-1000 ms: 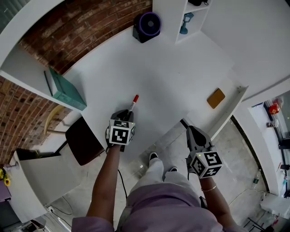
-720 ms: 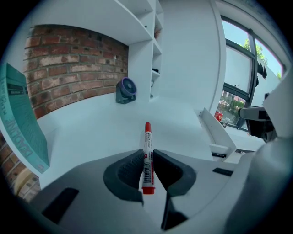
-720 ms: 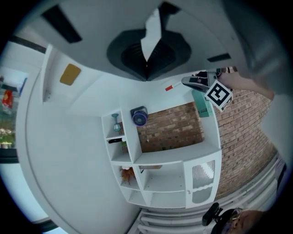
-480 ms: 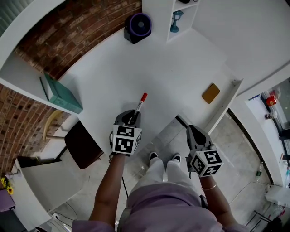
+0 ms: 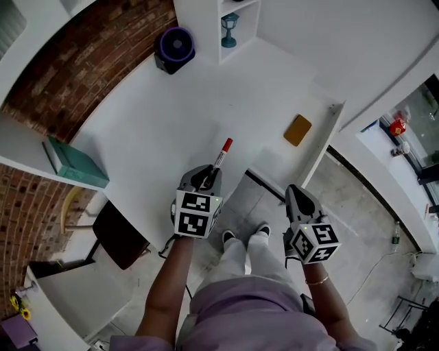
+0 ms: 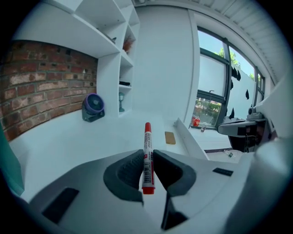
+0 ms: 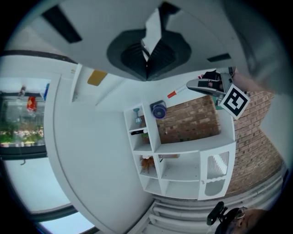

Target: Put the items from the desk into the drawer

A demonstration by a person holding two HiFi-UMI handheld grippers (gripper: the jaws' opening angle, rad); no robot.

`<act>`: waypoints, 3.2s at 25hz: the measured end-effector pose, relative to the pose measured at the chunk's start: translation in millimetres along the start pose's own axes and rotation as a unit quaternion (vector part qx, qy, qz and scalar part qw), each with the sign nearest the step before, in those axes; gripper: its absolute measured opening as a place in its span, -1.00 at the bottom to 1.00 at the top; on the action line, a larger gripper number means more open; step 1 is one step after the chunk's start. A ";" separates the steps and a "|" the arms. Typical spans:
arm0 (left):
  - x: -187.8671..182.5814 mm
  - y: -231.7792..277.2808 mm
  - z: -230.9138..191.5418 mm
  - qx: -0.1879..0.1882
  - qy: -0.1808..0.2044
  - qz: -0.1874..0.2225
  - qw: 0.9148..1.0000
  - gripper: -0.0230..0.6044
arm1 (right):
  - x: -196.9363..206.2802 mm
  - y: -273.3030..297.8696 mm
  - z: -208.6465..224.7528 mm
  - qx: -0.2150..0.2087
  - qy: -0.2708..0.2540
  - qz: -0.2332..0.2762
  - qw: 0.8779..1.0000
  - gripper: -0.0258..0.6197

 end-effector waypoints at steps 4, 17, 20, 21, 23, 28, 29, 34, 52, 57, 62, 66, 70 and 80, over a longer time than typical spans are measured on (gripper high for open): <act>-14.4 10.9 19.8 0.019 0.013 0.002 1.000 -0.72 | -4.0 -10.7 17.5 0.017 0.010 0.011 1.000 -0.91; -48.3 57.3 101.3 0.071 0.045 -0.005 0.996 -0.72 | -14.5 -36.8 84.5 0.057 0.043 0.038 0.997 -0.91; -52.9 69.0 115.3 0.078 0.050 -0.010 0.996 -0.72 | -16.7 -40.5 99.9 0.062 0.050 0.040 0.996 -0.91; -53.9 72.9 119.8 0.080 0.052 -0.012 0.995 -0.72 | -17.4 -41.8 105.2 0.064 0.052 0.040 0.996 -0.91; -55.8 81.3 128.5 0.085 0.053 -0.016 0.995 -0.72 | -18.6 -44.1 116.1 0.068 0.055 0.042 0.995 -0.91; -60.4 105.2 148.5 0.096 0.054 -0.029 0.993 -0.72 | -21.0 -47.8 141.6 0.078 0.063 0.043 0.994 -0.91; -61.3 110.6 152.9 0.099 0.054 -0.031 0.993 -0.72 | -21.3 -48.6 146.5 0.080 0.065 0.043 0.994 -0.91; -64.0 141.8 172.7 0.113 0.052 -0.040 0.991 -0.72 | -22.0 -51.9 170.0 0.091 0.074 0.043 0.992 -0.91; -34.0 225.3 211.0 0.133 0.078 -0.110 0.982 -0.72 | -8.8 -69.8 226.5 0.138 0.104 0.030 0.985 -0.91; -28.3 246.0 218.1 0.143 0.089 -0.129 0.977 -0.72 | -8.0 -69.9 236.9 0.149 0.111 0.029 0.982 -0.91; -22.6 270.6 225.0 0.148 0.110 -0.143 0.972 -0.72 | -4.3 -72.6 249.2 0.164 0.120 0.026 0.979 -0.91; -17.4 287.3 230.4 0.150 0.120 -0.156 0.969 -0.72 | -0.6 -76.0 259.1 0.174 0.127 0.023 0.976 -0.91; -9.7 302.2 234.2 0.151 0.126 -0.173 0.965 -0.72 | 2.1 -79.5 266.7 0.184 0.133 0.019 0.974 -0.91; 14.4 327.4 236.2 0.144 0.129 -0.216 0.957 -0.72 | 9.6 -83.6 276.6 0.192 0.139 0.009 0.971 -0.91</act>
Point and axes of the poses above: the fingertips, and each gripper's own axes: y forward along the fingers, z to its right, x out of its underside, the point moved 2 cm from there along -y, backward along the fingers, and after that the axes turned 6 degrees about y, right-handed, at the moved point
